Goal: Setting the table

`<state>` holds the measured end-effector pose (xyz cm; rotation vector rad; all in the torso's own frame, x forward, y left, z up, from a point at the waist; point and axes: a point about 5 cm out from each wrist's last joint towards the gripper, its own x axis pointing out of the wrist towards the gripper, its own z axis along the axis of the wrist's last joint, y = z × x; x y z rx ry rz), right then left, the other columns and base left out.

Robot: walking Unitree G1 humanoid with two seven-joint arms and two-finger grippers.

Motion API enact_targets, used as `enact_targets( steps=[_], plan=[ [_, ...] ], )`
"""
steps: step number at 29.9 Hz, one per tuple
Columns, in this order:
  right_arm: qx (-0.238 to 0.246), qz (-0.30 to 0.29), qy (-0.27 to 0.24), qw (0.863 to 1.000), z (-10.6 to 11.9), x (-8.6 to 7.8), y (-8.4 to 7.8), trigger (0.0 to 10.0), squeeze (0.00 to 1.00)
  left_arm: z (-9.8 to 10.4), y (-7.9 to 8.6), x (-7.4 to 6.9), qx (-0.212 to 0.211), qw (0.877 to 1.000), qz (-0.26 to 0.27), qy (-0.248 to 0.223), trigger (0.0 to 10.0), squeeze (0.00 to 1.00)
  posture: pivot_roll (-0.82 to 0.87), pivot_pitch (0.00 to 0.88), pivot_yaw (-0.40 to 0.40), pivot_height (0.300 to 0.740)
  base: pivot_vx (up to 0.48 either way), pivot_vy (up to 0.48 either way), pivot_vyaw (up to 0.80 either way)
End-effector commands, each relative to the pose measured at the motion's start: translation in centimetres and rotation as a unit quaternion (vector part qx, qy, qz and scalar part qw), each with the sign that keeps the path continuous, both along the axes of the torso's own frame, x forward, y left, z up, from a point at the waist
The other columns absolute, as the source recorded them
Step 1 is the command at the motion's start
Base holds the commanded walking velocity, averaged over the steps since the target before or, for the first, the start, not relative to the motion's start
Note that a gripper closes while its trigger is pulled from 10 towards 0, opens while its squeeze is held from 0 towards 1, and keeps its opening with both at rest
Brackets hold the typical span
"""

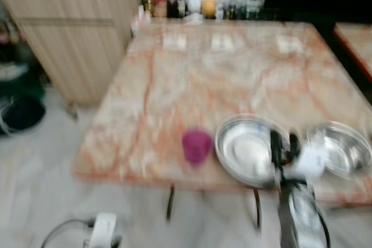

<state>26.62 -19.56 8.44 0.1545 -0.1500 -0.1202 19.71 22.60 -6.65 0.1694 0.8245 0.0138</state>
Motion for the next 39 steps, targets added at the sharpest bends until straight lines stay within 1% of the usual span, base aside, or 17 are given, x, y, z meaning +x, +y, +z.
enact_targets(
  steps=[1,2,3,5,6,11,13,14,15,17,19,24,25,28,30,37,39],
  plan=[
    [-0.006,0.025,-0.014,1.000,0.7,-1.0,0.1,10.0,0.00,-0.7,-0.2,-1.3,-0.003,1.000,0.005,0.019,10.0,0.00,-0.07,0.069,0.007,0.740,0.000,0.000,0.00],
    [-0.006,0.025,-0.014,1.000,0.7,-1.0,0.1,10.0,0.00,-0.7,-0.2,-1.3,-0.003,1.000,0.005,0.019,10.0,0.00,-0.07,0.069,0.007,0.740,0.000,0.000,0.00],
    [-0.013,0.041,-0.017,0.999,1.0,-1.8,0.3,10.0,0.00,-0.8,-0.1,-1.4,-0.002,1.000,0.004,0.021,10.0,0.00,-0.08,0.072,0.010,0.740,0.000,0.000,0.00],
    [-0.019,0.047,-0.017,0.999,1.1,-2.1,0.3,10.0,0.00,-0.8,-0.1,-1.5,-0.002,1.000,0.003,0.021,10.0,0.00,-0.08,0.072,0.010,0.740,0.000,0.000,0.00],
    [-0.031,0.057,-0.016,0.998,1.2,-2.8,0.4,10.0,0.00,-0.8,-0.1,-1.5,-0.001,1.000,0.002,0.022,10.0,0.00,-0.08,0.075,0.009,0.740,0.000,0.000,0.00],
    [-0.049,0.073,-0.018,0.996,1.8,-3.9,0.8,10.0,0.00,-0.8,-0.1,-1.5,0.000,1.000,-0.001,0.022,10.0,0.00,-0.09,0.080,0.009,0.740,0.000,0.000,0.00],
    [-0.044,0.055,-0.013,0.997,2.1,-4.3,0.8,10.0,0.00,-0.8,-0.1,-1.5,0.001,1.000,-0.002,0.022,10.0,0.00,-0.10,0.082,0.008,0.740,0.000,0.000,0.00],
    [-0.033,0.040,-0.005,0.999,2.4,-4.6,0.6,10.0,0.00,-0.8,-0.1,-1.5,0.002,1.000,-0.003,0.022,10.0,0.00,-0.10,0.082,0.008,0.740,0.000,0.000,0.00],
    [0.004,0.019,0.002,1.000,3.0,-5.2,0.7,10.0,0.00,-0.8,-0.1,-1.5,0.002,1.000,-0.004,0.022,10.0,0.00,-0.10,0.085,0.008,0.740,0.000,0.000,0.00],
    [0.014,0.014,0.016,1.000,3.1,-5.6,0.7,10.0,0.00,-0.8,-0.1,-1.5,0.003,1.000,-0.006,0.023,10.0,0.00,-0.11,0.088,0.007,0.740,0.000,0.000,0.00],
    [0.032,-0.016,0.051,0.998,2.8,-6.5,0.2,10.0,0.00,-0.8,-0.1,-1.4,0.005,1.000,-0.009,0.024,10.0,0.00,-0.11,0.092,0.006,0.740,0.000,0.000,0.00],
    [0.062,-0.004,0.100,0.993,1.6,-6.5,-0.7,10.0,0.00,-0.8,-0.2,-1.4,0.005,1.000,-0.012,0.024,10.0,0.00,-0.12,0.089,0.004,0.740,0.000,0.000,0.00],
    [0.101,-0.014,0.114,0.988,1.0,-6.4,-1.2,10.0,0.00,-0.8,-0.2,-1.4,0.006,1.000,-0.013,0.024,10.0,0.00,-0.11,0.088,0.002,0.740,0.000,0.000,0.00],
    [0.123,-0.037,0.139,0.982,0.4,-6.2,-1.8,10.0,0.00,-0.8,-0.2,-1.3,0.006,1.000,-0.012,0.024,10.0,0.00,-0.11,0.085,-0.002,0.740,0.000,0.000,0.00],
    [0.160,-0.044,0.162,0.973,-0.2,-5.8,-2.0,10.0,0.00,-0.8,-0.2,-1.3,0.005,1.000,-0.010,0.023,10.0,0.00,-0.10,0.085,-0.004,0.740,0.000,0.000,0.00],
    [0.217,-0.018,0.159,0.963,-0.6,-4.7,-1.7,10.0,0.00,-0.7,0.1,-1.4,0.008,1.000,-0.007,0.023,10.0,0.00,-0.09,0.084,-0.002,0.740,0.000,0.000,0.00],
    [0.216,-0.011,0.159,0.963,-0.6,-4.5,-1.7,10.0,0.00,-0.7,0.1,-1.4,0.008,1.000,-0.007,0.023,10.0,0.00,-0.09,0.084,-0.002,0.740,0.000,0.000,0.00]
  ],
)
